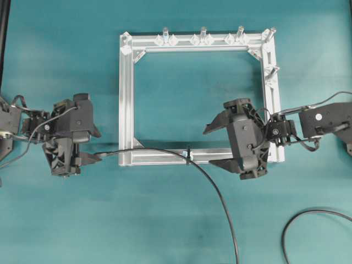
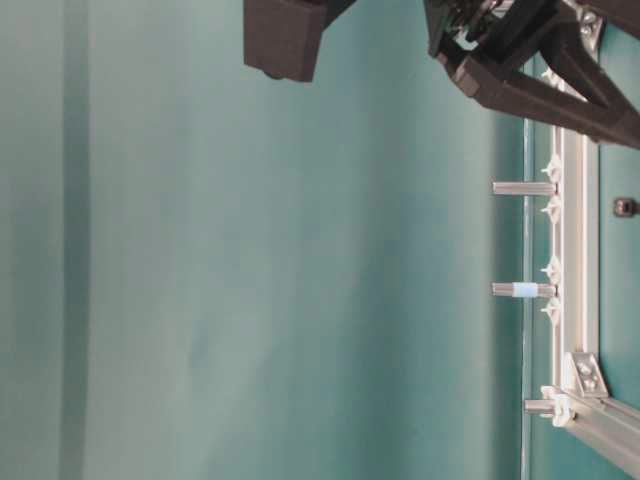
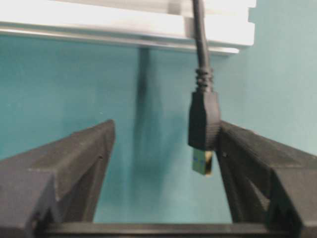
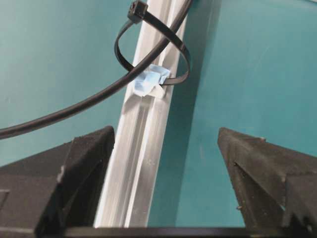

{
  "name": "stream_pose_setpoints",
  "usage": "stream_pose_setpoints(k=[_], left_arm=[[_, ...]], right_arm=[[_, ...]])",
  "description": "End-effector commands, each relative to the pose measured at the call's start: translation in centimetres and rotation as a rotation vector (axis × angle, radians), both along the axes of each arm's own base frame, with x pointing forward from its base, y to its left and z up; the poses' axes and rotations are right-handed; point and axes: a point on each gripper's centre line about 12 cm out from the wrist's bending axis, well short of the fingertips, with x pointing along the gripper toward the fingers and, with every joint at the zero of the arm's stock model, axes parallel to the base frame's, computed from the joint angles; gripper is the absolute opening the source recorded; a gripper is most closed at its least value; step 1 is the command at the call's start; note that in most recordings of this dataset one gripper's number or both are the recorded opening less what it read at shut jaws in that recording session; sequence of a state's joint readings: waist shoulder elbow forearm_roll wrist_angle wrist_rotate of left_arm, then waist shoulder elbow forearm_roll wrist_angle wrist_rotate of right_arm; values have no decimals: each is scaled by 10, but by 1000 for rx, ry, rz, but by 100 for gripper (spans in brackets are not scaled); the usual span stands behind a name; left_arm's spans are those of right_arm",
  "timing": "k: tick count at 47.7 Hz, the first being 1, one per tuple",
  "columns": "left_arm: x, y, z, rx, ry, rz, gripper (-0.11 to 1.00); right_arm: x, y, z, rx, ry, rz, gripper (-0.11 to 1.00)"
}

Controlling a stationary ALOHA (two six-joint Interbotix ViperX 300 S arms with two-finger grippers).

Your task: Insert the wire through the string loop located in the center.

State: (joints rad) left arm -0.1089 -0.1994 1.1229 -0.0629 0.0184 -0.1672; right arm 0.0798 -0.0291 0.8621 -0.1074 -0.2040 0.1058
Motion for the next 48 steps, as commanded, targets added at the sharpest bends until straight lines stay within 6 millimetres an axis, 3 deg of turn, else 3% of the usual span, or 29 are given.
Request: stream_pose_setpoints(k=[1,19,33,48], left_arm=[[5,-1,10,1,-40,-10,73],[-1,0,45,-8,-157,-14,73],[-12,3,83,17,-310,-46,73],[-26,15,103,64,-401,-39,72]], right_arm=[[4,0,13,5,-41,-1,85],[7,1,21,3,-66,2,85],[1,0,43,8,-126,2,85],[-7,-3,64,9,-161,-8,85]])
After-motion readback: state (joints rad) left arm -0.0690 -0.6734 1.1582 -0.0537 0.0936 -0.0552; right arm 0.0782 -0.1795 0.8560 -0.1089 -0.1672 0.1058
